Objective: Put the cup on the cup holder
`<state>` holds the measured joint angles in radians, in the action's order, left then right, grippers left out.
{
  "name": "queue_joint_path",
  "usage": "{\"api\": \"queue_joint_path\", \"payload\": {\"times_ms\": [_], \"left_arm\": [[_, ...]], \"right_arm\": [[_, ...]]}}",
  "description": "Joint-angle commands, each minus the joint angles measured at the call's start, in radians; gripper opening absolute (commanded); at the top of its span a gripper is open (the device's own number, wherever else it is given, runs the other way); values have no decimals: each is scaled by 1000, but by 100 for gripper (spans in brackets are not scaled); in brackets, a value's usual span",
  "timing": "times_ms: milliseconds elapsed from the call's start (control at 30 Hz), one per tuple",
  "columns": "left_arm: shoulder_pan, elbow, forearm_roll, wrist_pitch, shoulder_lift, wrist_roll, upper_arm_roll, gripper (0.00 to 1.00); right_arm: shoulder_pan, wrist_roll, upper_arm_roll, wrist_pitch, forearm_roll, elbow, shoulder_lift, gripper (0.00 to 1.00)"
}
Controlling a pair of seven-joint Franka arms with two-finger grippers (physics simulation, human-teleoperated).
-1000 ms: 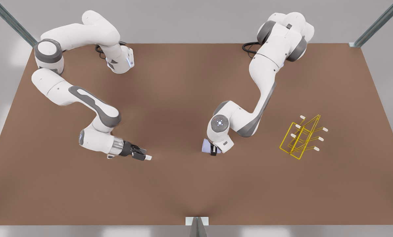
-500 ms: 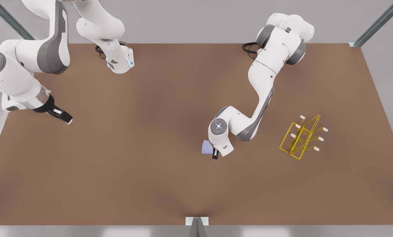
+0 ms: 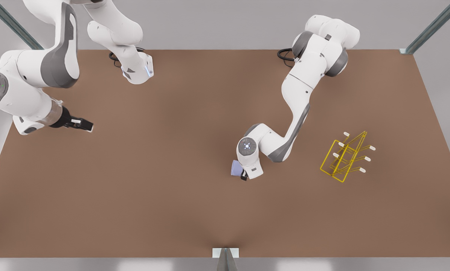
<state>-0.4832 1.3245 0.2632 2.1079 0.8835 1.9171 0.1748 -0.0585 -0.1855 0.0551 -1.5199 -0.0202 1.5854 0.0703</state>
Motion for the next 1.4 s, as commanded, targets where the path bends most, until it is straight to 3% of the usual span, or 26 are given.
{"api": "queue_joint_path", "payload": {"times_ms": [0, 1033, 1133, 1267, 1367], "left_arm": [[2, -1, -2, 3, 2, -141, 0, 100], [-6, 1, -12, 6, 23, 17, 2, 100], [-5, 4, -4, 6, 0, 11, 3, 100], [-3, 4, -9, 12, -14, 11, 6, 100], [80, 4, -16, 20, -14, 10, 115, 100]], "right_arm": [[-1, 179, 0, 23, -26, -4, -3, 100], [-3, 185, -3, 52, -40, -18, -3, 100], [-3, 185, -3, 40, -38, -85, 33, 100], [12, 184, 0, -210, -38, -137, 69, 100], [17, 185, 2, -298, -26, -139, 95, 100]]}}
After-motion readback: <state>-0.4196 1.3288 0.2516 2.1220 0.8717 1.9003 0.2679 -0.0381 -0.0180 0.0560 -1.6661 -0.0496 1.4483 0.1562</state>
